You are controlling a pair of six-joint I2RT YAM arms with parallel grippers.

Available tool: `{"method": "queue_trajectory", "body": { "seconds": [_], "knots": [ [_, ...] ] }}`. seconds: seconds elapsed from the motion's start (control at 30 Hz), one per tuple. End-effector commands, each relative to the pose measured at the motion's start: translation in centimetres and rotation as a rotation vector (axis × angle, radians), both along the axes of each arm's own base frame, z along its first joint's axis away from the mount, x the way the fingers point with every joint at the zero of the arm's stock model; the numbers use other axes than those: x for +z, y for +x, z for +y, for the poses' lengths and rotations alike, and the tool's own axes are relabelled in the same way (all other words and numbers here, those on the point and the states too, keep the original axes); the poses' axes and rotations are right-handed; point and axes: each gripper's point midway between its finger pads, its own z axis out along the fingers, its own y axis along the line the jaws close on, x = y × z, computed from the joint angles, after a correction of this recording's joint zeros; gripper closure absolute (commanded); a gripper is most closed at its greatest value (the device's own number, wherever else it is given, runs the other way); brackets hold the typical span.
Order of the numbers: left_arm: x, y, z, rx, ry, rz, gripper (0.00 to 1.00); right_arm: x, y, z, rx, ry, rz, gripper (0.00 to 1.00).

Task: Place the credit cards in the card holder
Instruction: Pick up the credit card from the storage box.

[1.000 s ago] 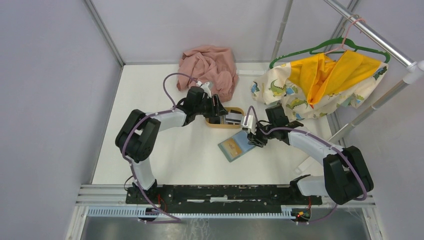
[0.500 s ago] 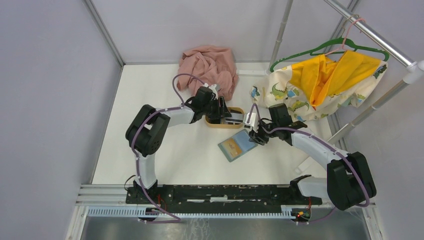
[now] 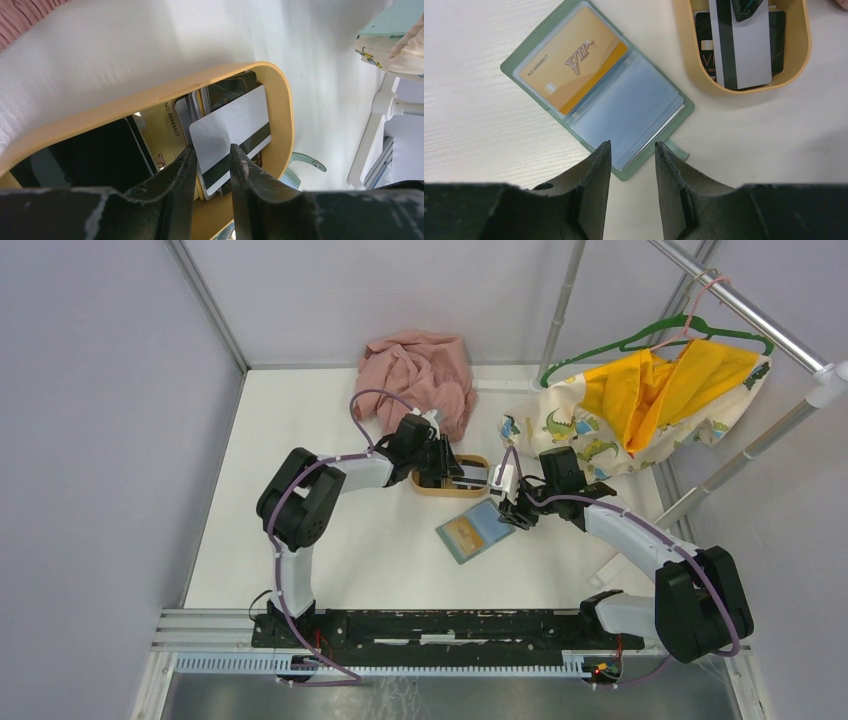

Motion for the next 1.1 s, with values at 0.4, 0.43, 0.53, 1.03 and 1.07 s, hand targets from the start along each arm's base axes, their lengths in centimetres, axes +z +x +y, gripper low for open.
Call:
{"method": "queue_trajectory", "body": {
  "seconds": [0.4,0.43,0.53,1.03,1.07],
  "knots": [
    [6.7,0.7,-1.8,0.013,-0.140,-0.095,0.68,1.9,0.5,0.6,0.013,0.049,-0.028,0.57],
    [6.8,0.7,-1.9,0.015,-0.144,-0.094,0.68,1.9,0.5,0.6,0.011,0.049,-0.027,0.57],
    [6.7,0.8,-2.0,0.012,-0.152,-0.089,0.68,1.8,0.5,0.5,0.009,0.048,-0.022,0.57],
    [4.5,1.2,-3.1,-0.015,-0.135,-0.067,0.97,1.8,0.5,0.5,0.002,0.062,-0.006,0.58],
    [4.6,1.2,-3.1,-0.017,-0.133,-0.073,0.98,1.8,0.4,0.5,0.003,0.066,-0.004,0.58]
  ]
}}
